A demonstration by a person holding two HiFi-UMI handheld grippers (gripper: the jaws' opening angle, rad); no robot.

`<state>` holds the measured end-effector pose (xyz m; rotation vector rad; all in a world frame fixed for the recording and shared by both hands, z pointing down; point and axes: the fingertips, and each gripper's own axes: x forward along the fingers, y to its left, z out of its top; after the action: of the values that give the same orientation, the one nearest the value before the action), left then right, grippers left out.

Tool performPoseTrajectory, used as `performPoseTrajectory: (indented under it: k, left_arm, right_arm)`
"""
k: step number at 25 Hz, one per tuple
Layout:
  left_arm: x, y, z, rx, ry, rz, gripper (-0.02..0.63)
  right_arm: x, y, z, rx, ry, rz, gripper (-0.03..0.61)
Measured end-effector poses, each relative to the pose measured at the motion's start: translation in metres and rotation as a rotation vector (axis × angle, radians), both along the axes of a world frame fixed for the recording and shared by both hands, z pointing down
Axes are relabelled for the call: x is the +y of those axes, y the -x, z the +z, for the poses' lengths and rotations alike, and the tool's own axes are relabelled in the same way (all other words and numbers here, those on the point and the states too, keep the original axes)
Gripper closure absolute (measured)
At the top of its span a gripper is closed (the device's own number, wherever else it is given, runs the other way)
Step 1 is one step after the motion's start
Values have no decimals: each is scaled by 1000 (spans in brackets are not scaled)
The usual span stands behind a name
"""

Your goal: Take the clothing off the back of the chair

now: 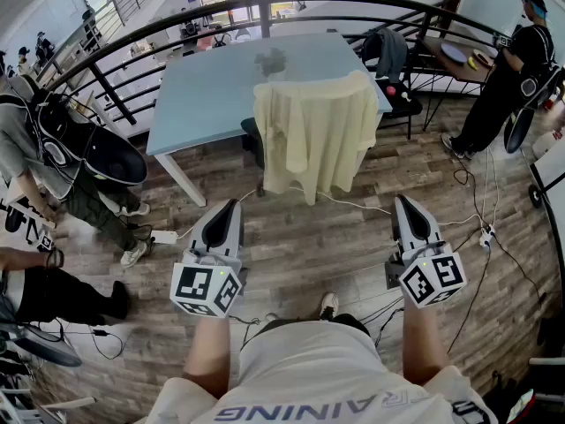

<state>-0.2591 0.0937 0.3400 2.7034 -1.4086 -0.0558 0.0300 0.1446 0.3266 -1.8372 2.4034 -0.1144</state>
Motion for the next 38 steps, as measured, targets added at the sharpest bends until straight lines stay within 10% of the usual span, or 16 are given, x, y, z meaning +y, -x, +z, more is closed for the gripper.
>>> performPoseTrajectory:
  k: [22,38]
  left_arm:
    - [-7,-15,8,-7,37,-7,574]
    - [-36,-103,14,-24,68,-90,574]
  right_arm:
    - [-14,-15,9,-43,27,-12,555]
    - [-79,-104,32,-101,59,-151,555]
